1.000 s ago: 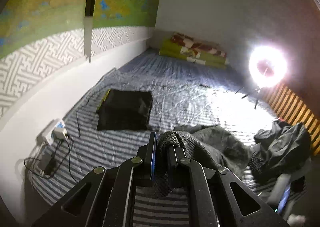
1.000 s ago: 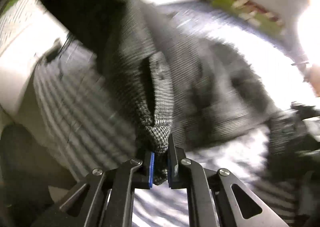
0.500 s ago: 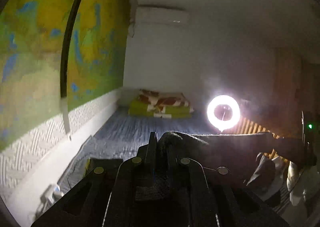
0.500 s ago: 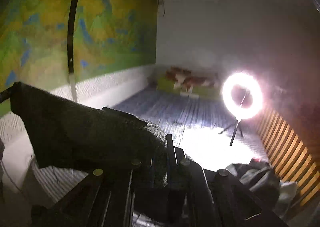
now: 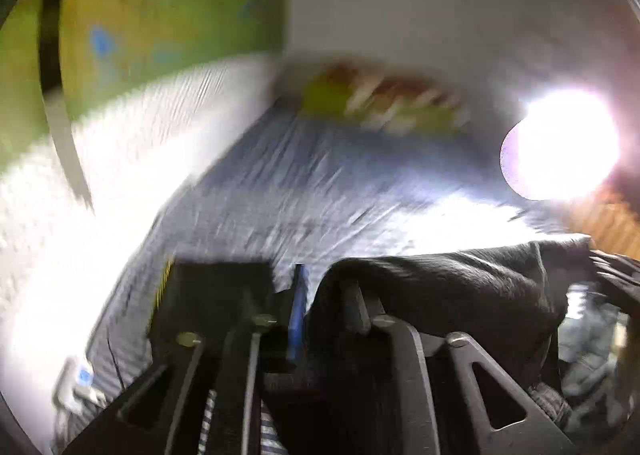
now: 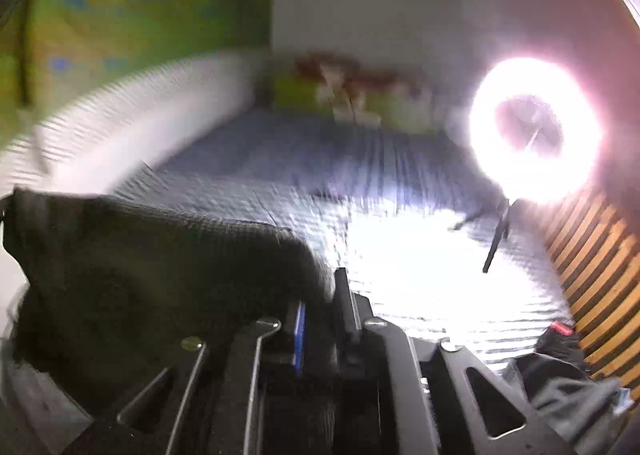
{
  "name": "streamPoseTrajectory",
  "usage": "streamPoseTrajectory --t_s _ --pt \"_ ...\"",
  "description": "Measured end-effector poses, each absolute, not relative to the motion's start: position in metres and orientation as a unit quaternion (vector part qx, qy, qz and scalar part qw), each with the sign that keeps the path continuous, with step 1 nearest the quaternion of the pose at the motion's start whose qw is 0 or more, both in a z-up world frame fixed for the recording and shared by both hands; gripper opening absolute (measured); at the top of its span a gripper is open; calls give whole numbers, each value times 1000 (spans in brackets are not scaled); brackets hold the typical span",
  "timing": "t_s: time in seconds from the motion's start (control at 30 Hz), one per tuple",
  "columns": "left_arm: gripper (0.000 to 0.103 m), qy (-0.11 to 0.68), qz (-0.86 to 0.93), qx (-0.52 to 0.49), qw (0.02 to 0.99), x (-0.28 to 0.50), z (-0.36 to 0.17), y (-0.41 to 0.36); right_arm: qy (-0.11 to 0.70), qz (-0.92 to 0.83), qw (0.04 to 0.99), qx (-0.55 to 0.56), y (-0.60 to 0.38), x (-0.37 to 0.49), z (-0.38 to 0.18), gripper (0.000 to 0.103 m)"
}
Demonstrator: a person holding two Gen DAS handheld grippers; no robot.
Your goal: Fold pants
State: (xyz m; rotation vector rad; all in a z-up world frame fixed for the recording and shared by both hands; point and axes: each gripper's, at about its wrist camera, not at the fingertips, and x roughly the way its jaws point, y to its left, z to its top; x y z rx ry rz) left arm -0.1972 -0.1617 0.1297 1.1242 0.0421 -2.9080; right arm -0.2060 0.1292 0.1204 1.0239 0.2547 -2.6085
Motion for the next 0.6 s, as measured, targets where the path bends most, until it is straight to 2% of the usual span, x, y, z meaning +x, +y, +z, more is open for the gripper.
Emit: streamPoseTrajectory --t_s 0.13,0.23,0.27,0.4,0.5,0.6 --pt "23 39 -915 402 23 -232 56 -166 56 -899 145 410 138 -261 66 20" --pt "30 28 -908 418 0 -217 23 -156 43 -889 143 432 158 -265 37 31" --pt "37 27 -902 430 -20 -204 10 -152 39 -884 143 444 169 -264 23 32" --pt "51 21 -896 441 -44 -147 -28 -148 41 -861 144 487 218 -240 -31 32" --pt "57 59 -892 445 -47 -106 -47 -165 65 -851 130 505 260 -222 -68 32" --pt "60 113 -886 449 -38 -70 -66 -179 63 -850 94 514 307 -204 -89 32"
